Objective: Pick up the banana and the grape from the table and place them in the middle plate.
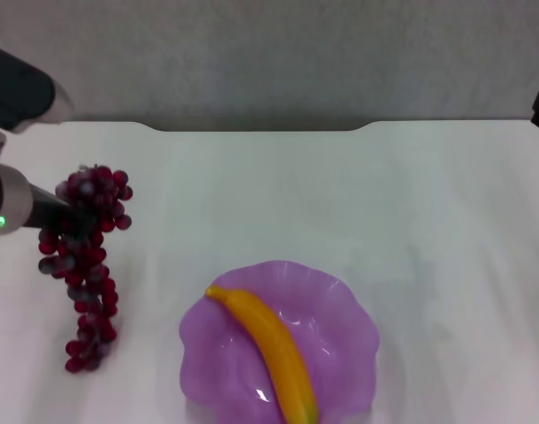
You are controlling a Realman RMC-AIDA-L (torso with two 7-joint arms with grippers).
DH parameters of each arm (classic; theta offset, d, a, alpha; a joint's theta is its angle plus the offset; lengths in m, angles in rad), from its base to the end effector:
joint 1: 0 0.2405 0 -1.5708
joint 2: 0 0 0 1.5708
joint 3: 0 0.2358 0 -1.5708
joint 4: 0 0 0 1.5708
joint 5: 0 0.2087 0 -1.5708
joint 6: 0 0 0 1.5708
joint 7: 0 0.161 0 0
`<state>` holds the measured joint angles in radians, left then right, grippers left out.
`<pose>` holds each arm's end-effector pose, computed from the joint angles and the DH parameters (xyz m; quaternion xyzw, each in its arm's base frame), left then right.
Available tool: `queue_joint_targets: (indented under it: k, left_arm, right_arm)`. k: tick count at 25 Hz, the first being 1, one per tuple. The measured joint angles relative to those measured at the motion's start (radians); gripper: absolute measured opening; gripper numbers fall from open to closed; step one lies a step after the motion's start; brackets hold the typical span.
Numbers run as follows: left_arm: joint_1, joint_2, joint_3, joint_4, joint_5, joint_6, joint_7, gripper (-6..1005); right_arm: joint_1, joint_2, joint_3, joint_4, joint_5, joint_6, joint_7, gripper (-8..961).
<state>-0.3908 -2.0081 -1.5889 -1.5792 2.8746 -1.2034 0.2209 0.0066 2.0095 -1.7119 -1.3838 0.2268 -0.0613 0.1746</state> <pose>-0.2012 0.3732 0.0487 -0.8236 -0.3465 0.1330 0.4288 0.2438 0.3630 0.0707 -0.6913 0.3256 0.2419 0.5980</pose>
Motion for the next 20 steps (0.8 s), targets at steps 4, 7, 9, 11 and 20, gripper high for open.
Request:
queue_joint_targets:
  k: [4, 7, 9, 11, 20]
  left_arm:
    - [0.011, -0.009, -0.037, -0.07, -0.001, -0.024, 0.037, 269]
    - [0.021, -0.016, -0.054, -0.128, -0.002, -0.04, 0.054, 267]
    - [0.032, -0.017, -0.055, -0.184, -0.002, -0.054, 0.055, 265]
    - [0.038, -0.018, -0.054, -0.244, -0.002, -0.068, 0.056, 263]
    - [0.047, -0.021, 0.013, -0.45, -0.014, -0.152, 0.058, 255]
  right_arm:
    - [0.0, 0.0, 0.0, 0.0, -0.001, 0.001, 0.0, 880]
    - [0.001, 0.0, 0.0, 0.0, -0.002, 0.002, -0.001, 880]
    - [0.001, 0.0, 0.0, 0.0, -0.001, 0.002, -0.001, 880]
    - [0.001, 0.0, -0.001, 0.001, -0.001, 0.002, -0.001, 880]
    - [0.012, 0.0, -0.007, 0.005, -0.001, 0.009, -0.001, 880]
